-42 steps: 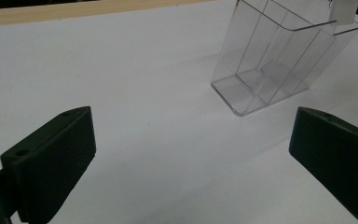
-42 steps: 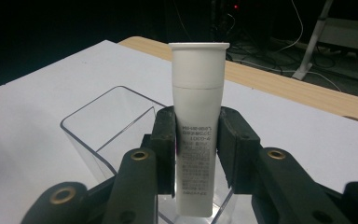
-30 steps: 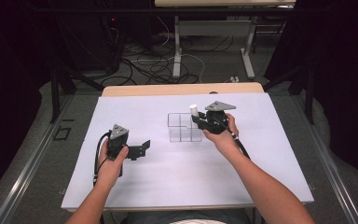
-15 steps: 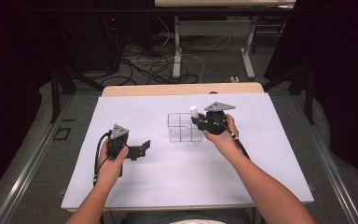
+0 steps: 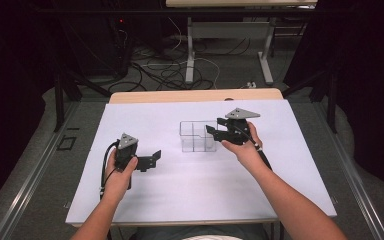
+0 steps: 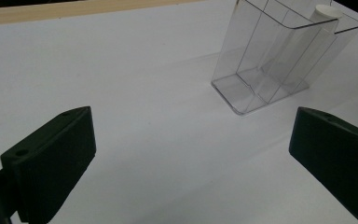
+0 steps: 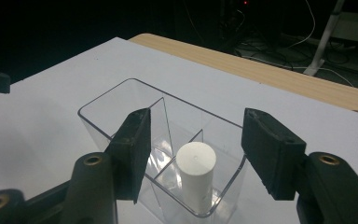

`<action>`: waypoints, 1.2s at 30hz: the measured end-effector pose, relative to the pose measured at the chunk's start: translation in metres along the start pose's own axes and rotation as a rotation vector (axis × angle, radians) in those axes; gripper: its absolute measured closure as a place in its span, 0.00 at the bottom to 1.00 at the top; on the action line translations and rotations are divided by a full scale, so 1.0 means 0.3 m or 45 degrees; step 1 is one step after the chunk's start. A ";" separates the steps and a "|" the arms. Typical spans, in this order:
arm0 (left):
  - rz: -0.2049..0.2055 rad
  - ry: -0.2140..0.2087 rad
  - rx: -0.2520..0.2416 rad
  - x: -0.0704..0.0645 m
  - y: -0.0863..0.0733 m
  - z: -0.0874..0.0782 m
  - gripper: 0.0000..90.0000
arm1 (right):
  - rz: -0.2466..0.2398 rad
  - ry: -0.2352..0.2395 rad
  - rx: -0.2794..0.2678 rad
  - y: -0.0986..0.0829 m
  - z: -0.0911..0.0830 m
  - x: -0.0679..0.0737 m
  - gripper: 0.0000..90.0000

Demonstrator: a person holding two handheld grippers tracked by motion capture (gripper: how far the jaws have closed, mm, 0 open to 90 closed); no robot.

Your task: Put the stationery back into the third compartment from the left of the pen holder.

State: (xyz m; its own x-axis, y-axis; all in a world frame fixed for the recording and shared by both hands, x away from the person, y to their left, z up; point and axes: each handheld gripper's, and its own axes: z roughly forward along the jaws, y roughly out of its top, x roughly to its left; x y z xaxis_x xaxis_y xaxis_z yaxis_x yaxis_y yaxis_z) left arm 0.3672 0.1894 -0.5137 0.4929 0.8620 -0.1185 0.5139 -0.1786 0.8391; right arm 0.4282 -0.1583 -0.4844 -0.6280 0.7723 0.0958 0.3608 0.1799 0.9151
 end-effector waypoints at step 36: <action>-0.018 0.013 0.001 0.011 -0.001 -0.008 0.00 | 0.036 -0.181 0.037 -0.038 -0.210 -0.085 0.00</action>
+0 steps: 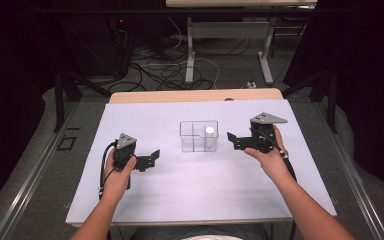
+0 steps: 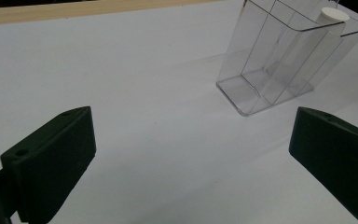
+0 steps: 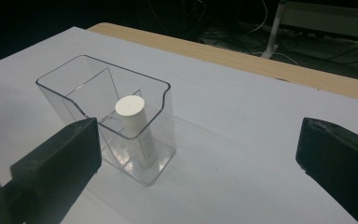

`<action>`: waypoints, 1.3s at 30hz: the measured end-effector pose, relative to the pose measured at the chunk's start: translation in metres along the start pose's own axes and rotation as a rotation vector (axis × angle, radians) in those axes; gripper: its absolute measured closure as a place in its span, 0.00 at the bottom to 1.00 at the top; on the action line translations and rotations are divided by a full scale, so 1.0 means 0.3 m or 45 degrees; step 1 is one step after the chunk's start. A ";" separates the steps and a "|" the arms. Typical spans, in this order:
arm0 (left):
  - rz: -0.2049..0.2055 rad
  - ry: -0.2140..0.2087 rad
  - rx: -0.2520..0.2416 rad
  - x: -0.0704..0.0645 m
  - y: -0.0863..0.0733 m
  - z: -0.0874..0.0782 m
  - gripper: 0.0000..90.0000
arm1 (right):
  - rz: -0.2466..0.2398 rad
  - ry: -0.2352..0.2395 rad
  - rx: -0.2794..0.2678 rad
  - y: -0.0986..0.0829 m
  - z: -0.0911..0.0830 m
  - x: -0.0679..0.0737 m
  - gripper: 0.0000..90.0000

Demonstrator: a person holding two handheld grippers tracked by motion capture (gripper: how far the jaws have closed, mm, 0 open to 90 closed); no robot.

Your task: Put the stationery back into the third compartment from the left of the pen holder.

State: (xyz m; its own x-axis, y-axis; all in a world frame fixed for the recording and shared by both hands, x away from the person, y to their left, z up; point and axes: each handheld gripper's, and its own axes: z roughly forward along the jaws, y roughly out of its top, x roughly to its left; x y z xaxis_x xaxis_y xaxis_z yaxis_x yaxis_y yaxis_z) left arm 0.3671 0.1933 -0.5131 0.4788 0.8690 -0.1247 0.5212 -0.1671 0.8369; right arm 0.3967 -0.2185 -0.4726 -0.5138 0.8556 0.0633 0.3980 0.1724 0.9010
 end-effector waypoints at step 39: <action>-0.013 0.016 -0.009 0.017 -0.001 -0.004 0.00 | 0.207 -0.250 0.065 -0.206 -0.084 -0.246 0.00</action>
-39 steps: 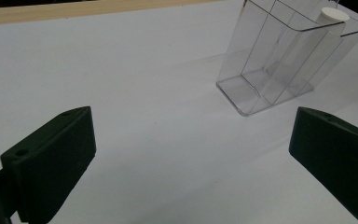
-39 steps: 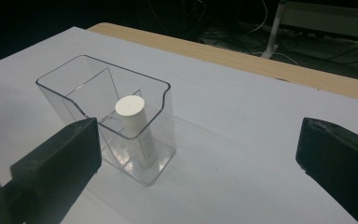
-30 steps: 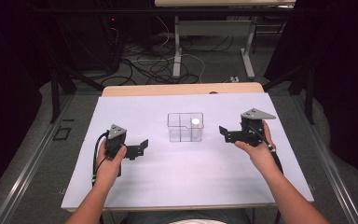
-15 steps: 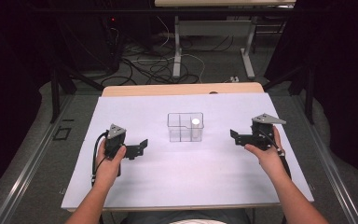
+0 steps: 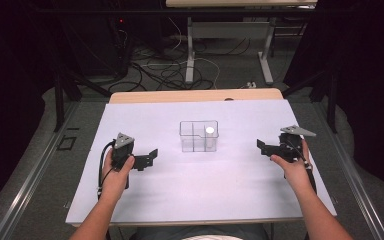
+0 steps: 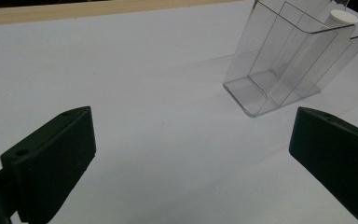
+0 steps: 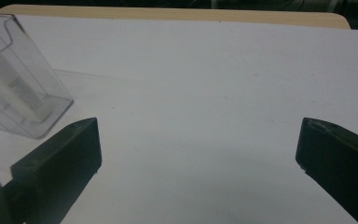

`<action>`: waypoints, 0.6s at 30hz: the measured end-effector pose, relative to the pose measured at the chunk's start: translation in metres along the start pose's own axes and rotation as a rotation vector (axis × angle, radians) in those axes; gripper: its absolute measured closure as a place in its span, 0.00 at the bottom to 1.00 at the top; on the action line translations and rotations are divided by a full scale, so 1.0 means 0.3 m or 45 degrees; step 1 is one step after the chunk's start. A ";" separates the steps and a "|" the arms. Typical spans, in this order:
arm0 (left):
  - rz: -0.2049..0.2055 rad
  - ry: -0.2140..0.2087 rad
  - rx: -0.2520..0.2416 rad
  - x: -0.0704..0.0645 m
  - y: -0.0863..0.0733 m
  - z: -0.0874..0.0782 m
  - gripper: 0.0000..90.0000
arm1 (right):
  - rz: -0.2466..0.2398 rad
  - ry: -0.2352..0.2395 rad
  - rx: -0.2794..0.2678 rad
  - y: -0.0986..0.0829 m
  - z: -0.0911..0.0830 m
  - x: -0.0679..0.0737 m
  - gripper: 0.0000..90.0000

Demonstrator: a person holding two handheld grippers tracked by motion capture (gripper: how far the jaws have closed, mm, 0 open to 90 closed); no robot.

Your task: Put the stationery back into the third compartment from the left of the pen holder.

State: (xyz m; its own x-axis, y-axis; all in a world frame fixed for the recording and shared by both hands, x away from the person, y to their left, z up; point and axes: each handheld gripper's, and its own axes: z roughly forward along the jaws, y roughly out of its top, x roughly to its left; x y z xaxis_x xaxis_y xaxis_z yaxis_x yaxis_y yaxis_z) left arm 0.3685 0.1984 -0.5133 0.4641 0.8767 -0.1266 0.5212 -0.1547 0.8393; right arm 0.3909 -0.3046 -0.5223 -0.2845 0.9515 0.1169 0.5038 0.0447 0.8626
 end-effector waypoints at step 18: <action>-0.005 0.006 0.003 0.003 -0.004 0.003 0.00 | 0.096 -0.088 0.048 -0.056 0.029 -0.068 0.08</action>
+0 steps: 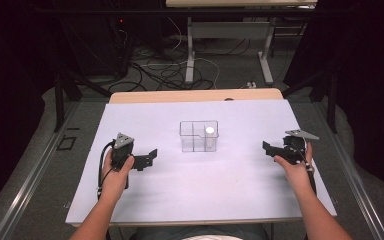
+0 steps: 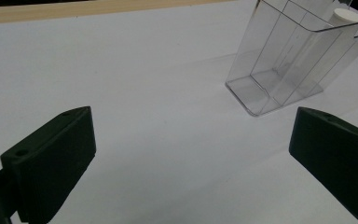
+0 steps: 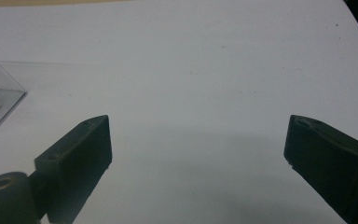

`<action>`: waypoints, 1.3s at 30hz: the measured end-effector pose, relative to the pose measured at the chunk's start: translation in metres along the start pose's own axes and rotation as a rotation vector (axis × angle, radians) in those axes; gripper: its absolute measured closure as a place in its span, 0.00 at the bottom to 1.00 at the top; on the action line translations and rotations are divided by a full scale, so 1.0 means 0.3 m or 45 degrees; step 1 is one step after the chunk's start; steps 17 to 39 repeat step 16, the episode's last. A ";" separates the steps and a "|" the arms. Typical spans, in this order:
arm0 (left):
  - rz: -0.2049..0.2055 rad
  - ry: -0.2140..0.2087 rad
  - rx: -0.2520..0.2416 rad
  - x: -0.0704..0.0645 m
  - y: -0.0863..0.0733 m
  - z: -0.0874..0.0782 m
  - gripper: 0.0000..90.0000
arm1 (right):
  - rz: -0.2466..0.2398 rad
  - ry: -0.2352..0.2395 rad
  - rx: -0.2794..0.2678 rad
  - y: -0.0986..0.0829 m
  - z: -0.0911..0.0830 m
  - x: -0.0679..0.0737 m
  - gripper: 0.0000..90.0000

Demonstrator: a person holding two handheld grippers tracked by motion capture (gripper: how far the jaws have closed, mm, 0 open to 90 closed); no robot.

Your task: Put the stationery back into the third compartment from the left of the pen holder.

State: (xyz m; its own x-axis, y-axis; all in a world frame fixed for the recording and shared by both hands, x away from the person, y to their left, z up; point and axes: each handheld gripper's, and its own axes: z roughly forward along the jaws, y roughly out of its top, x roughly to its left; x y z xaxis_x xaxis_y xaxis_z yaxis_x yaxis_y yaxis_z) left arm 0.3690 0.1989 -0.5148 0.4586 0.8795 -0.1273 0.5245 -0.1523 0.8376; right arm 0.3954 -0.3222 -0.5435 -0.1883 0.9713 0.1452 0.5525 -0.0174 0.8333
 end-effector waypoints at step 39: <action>-0.013 -0.003 0.011 0.006 -0.002 0.001 0.00 | -0.010 -0.003 0.039 -0.001 0.004 -0.002 0.00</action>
